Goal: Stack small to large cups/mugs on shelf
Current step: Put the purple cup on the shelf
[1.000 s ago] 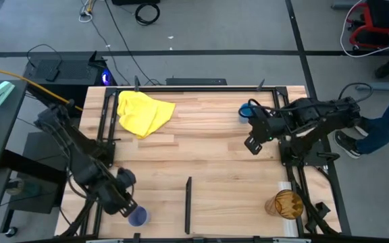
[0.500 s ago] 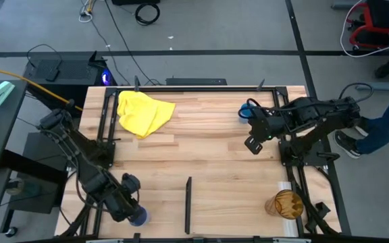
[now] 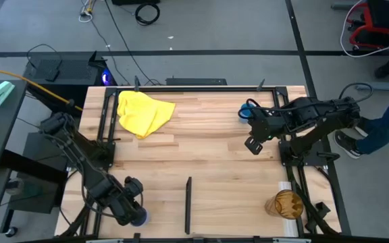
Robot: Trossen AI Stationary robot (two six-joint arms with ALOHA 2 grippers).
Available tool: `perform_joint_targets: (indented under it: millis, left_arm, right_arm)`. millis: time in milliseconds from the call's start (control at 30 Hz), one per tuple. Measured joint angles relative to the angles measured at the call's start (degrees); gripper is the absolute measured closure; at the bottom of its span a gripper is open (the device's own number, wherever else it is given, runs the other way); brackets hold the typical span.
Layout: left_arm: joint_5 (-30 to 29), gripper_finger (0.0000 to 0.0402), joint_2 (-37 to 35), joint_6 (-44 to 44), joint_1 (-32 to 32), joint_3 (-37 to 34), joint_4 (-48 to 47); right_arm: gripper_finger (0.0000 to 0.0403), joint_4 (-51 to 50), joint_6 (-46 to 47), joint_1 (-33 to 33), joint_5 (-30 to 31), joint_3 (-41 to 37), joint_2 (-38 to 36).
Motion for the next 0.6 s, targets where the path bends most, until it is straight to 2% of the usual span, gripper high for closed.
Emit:
perform_joint_targets:
  millis: [300, 600]
  left_arm:
    - [0.63, 0.0263, 3.16, 0.26, 0.13, -0.02, 0.03]
    - [0.61, 0.0317, 3.61, -0.03, 0.79, -0.02, -0.09]
  right_arm:
    - [0.0386, 0.00, 0.00, 0.00, -0.22, 0.00, 0.00]
    - [0.0386, 0.00, 0.02, 0.00, -0.24, 0.00, 0.00]
